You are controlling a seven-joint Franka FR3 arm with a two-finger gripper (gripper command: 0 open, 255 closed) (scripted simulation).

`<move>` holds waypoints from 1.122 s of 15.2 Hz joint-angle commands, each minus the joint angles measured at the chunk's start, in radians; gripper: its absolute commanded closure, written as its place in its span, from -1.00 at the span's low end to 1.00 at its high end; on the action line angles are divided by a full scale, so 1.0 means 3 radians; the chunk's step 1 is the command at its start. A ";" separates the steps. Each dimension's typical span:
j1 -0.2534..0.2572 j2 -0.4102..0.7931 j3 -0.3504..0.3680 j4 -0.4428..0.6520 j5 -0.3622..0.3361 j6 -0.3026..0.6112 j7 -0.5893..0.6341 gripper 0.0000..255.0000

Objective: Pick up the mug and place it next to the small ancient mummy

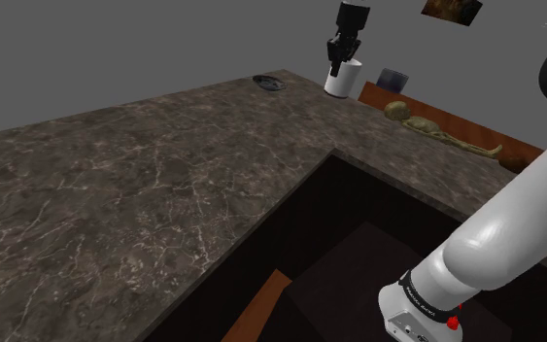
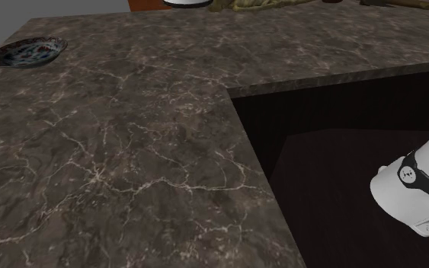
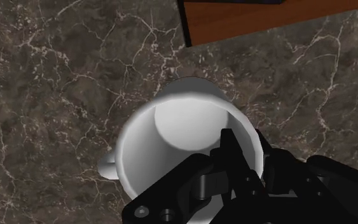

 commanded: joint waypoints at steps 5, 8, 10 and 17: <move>-0.0234 -0.0141 -0.0245 -0.0167 -0.0024 0.0061 -0.0482 1.00; -0.0349 -0.0166 -0.0371 -0.0198 -0.0039 0.0087 -0.0723 1.00; -0.0424 -0.0164 -0.0457 -0.0198 -0.0047 0.0102 -0.0884 1.00; -0.0696 -0.0045 -0.0758 -0.0064 -0.0051 0.0133 -0.1456 1.00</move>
